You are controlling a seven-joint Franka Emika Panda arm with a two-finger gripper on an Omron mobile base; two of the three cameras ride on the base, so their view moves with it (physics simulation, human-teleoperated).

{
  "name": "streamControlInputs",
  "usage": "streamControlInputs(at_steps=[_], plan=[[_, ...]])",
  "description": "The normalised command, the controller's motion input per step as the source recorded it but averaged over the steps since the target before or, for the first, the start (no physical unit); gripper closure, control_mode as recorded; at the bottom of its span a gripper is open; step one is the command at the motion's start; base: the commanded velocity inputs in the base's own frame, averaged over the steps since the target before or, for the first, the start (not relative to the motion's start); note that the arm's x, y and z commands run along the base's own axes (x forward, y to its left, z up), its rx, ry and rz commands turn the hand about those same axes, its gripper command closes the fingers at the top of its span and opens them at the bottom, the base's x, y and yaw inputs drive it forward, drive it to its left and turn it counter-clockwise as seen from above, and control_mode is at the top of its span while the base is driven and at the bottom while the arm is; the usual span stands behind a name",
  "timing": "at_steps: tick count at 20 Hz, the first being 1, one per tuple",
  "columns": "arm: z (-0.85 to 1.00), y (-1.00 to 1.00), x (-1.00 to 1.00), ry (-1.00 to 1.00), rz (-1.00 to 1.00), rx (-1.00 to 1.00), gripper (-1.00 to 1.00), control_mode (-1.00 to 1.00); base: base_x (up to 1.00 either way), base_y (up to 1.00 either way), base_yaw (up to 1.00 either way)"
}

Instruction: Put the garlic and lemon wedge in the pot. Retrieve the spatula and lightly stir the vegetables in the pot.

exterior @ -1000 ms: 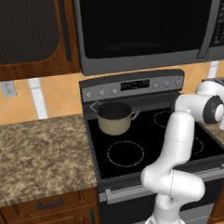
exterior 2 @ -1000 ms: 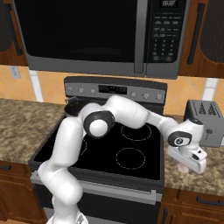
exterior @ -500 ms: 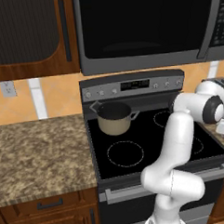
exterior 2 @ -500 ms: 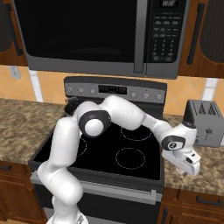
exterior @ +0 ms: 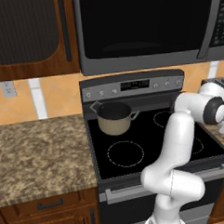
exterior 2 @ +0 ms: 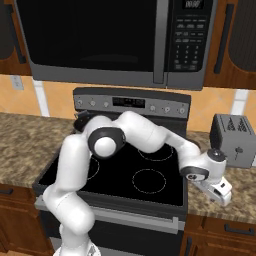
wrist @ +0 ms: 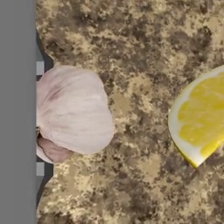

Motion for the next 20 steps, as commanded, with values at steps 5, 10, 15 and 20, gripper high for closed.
streamControlInputs(at_steps=[5, 10, 15, 20], plan=[[0.62, 0.25, -0.18, -0.15, 0.01, 0.0, 1.0, -1.0, 0.0, 0.0, 0.0], [1.0, 0.96, -0.28, 0.0, 0.06, -0.03, 1.0, -1.0, 0.0, 0.0, 0.0], [0.83, 1.0, -0.02, 0.0, 0.13, -0.11, 1.0, -1.0, 0.0, 0.0, 0.0], [0.46, 1.0, 0.08, -0.09, 0.18, -0.14, 1.0, -1.0, 0.0, 0.0, 0.0]])
